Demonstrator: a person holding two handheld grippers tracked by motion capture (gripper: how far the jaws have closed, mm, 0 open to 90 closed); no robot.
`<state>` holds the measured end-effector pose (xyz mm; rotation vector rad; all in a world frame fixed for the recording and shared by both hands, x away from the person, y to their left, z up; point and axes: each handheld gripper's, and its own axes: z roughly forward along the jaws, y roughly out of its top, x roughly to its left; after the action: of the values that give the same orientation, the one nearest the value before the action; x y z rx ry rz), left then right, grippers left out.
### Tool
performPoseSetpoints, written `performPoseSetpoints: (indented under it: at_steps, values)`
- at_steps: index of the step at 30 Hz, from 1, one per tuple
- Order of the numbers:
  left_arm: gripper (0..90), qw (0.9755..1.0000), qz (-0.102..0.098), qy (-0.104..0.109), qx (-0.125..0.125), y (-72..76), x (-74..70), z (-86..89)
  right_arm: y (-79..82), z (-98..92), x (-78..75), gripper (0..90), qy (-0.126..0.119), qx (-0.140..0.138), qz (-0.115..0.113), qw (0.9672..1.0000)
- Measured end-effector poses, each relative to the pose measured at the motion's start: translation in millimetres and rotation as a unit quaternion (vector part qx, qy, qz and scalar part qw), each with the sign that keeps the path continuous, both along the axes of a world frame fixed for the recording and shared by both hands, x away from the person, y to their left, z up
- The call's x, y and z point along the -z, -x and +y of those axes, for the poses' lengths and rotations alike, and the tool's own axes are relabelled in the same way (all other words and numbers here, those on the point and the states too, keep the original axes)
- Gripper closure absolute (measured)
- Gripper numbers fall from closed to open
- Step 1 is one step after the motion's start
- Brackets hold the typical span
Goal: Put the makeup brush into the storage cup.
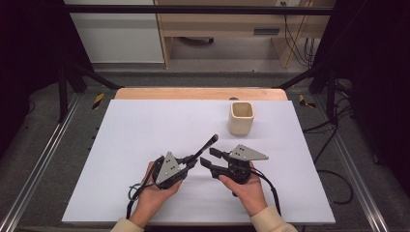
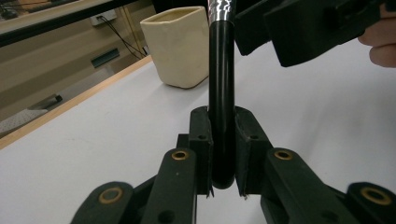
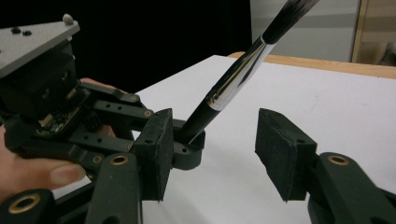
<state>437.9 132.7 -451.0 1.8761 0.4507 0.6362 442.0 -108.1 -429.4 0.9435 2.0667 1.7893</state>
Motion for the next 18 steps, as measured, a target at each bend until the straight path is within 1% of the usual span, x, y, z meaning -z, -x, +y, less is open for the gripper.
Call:
performPoseSetpoints:
  at_steps: [5, 9, 15, 18]
  values:
    - [78.8, 1.0, -0.005, -0.007, -0.002, 0.5, 0.2, -1.3, -2.7, 2.0, 2.0, 49.4, -0.015, 0.001, 0.007, 0.9999]
    - [78.8, 0.9999, -0.009, -0.015, -0.001, 1.0, 0.9, -2.2, -4.7, 3.2, 3.2, 51.6, -0.016, 0.002, 0.011, 0.9998]
    - [78.8, 0.9998, -0.01, -0.019, 0.002, 1.3, 1.4, -3.7, -7.4, 4.3, 4.5, 54.5, -0.026, 0.002, 0.017, 0.9995]
    - [78.8, 0.9998, -0.009, -0.02, 0.004, 1.7, 1.8, -4.6, -8.4, 5.5, 5.7, 54.6, -0.024, 0.0, 0.016, 0.9996]
